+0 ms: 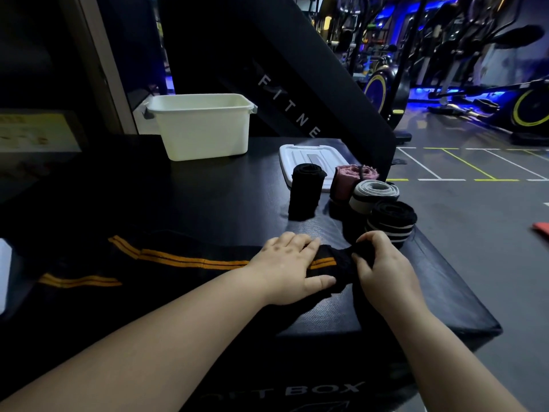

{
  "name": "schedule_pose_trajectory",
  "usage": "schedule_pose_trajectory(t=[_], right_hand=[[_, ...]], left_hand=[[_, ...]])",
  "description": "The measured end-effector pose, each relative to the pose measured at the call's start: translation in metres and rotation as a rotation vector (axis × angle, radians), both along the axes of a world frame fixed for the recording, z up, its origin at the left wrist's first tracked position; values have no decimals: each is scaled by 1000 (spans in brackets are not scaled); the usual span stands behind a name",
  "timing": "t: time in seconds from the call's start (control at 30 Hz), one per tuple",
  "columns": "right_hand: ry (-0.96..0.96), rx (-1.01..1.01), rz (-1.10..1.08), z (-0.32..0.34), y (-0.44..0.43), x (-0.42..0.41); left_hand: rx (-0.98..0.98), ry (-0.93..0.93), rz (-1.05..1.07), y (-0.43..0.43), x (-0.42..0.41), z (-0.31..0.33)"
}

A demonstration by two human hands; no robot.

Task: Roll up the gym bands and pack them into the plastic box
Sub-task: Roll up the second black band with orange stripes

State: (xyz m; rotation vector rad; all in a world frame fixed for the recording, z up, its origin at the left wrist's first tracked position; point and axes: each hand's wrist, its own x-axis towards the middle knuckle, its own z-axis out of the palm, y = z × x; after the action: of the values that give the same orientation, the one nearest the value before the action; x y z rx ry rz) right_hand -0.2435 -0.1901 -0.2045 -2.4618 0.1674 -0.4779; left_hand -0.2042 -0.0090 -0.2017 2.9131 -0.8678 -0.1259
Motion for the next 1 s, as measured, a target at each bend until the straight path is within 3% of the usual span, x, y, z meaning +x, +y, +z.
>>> schedule_pose_trajectory(t=[0.2, 0.37, 0.43, 0.53, 0.63, 0.8, 1.0], right_hand=[[1, -125, 13, 1, 1, 1], [-351, -395, 116, 3, 3, 5], [-392, -453, 182, 6, 7, 5], [-212, -529, 200, 3, 10, 8], [-42, -467, 165, 2, 11, 11], [12, -500, 160, 8, 13, 13], [100, -677, 165, 25, 26, 30]], left_hand=[[-24, 1, 27, 8, -3, 0], [-25, 4, 42, 8, -4, 2], [-28, 14, 47, 9, -5, 3], [-33, 28, 47, 9, -5, 5], [-49, 39, 57, 13, -2, 8], [-100, 22, 112, 22, 1, 7], [-77, -16, 177, 23, 1, 2]])
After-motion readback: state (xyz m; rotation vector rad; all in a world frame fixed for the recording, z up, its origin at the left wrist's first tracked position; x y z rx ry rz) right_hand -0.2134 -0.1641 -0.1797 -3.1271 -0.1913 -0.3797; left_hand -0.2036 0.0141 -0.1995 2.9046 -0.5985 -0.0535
